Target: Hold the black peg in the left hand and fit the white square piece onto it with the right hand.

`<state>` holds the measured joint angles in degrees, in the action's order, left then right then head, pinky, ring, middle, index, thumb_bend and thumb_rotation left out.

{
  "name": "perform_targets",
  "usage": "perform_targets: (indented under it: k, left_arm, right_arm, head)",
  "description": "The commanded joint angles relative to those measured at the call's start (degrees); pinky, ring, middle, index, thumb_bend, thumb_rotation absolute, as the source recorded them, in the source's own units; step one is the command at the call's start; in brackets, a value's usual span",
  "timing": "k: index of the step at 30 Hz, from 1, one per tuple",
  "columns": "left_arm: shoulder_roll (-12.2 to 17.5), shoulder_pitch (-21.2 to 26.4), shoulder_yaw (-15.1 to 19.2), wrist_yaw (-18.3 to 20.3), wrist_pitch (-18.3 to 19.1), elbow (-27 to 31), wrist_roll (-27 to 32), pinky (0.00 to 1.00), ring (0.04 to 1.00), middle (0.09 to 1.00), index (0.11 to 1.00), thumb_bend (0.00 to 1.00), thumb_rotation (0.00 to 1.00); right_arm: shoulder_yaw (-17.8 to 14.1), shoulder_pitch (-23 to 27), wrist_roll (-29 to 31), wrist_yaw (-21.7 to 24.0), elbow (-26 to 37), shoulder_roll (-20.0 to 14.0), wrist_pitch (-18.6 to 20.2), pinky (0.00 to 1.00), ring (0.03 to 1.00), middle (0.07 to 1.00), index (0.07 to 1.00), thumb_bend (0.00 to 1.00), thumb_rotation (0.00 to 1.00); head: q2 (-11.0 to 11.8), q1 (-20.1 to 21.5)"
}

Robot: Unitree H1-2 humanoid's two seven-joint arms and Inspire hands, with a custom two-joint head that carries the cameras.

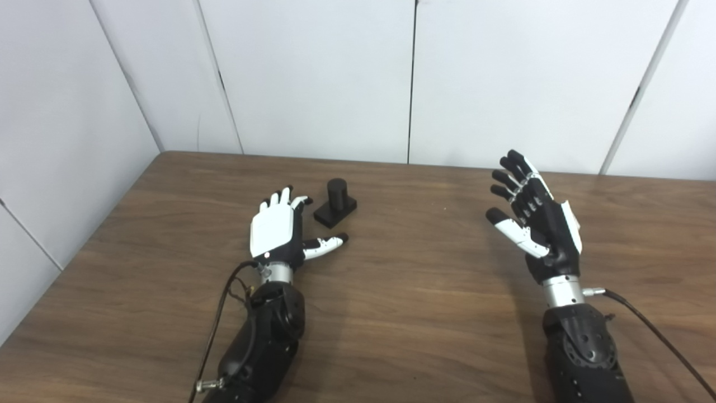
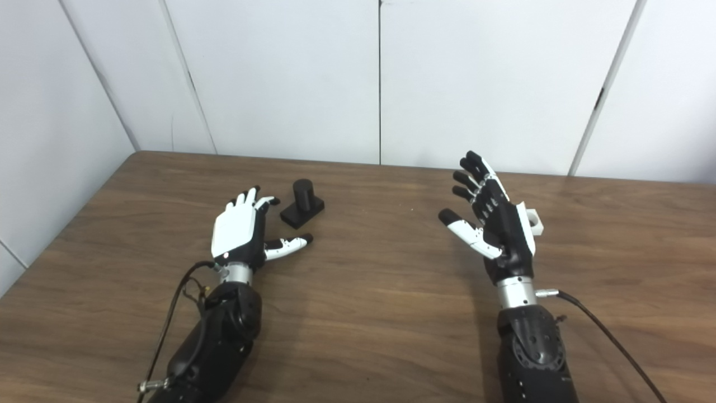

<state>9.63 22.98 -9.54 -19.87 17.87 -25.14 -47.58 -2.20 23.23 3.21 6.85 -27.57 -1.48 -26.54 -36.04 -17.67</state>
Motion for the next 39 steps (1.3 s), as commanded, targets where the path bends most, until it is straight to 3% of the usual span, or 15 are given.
perform_targets:
  k: [1,18,24,33,39]
  left_arm:
    - [0.9,4.1,-0.1,-2.6,-0.8,-0.4,0.1,1.0,1.0,1.0,0.788,0.86,0.57]
    - [0.6,8.1,-2.3,-4.9,-1.3,-8.4,2.8,1.0,1.0,1.0,0.761,0.83,0.53]
    - [0.8,9.3,-2.8,-5.5,-2.1,-10.7,4.0,1.0,1.0,1.0,0.729,0.82,0.5]
    - [0.7,9.8,-3.1,-6.5,-3.6,-13.3,6.2,1.0,1.0,0.976,0.621,0.74,0.31]
    - [0.5,9.2,-3.3,-5.4,-4.0,-13.3,8.0,1.0,1.0,0.944,0.602,0.73,0.28]
  right_arm:
    - [-1.1,-8.0,-0.2,0.0,-7.2,-1.1,-0.4,0.81,0.857,0.898,0.899,0.72,0.41]
    - [-0.7,-8.8,-1.1,-0.6,-6.4,-0.5,-0.4,0.81,0.847,0.896,0.902,0.76,0.46]
    - [-0.8,-9.4,-1.5,-1.3,-5.4,-0.4,-0.4,0.8,0.846,0.893,0.896,0.73,0.43]
    - [-0.4,-10.2,-2.4,-2.5,-4.8,-0.7,-0.4,0.79,0.833,0.887,0.873,0.72,0.42]
    - [0.2,-10.5,-3.2,-3.5,-4.3,-0.9,-0.4,0.75,0.807,0.879,0.856,0.72,0.46]
  head:
    - [0.0,0.0]
    - [-0.2,1.1]
    - [-0.5,1.2]
    - [-0.4,1.3]
    - [-0.6,1.4]
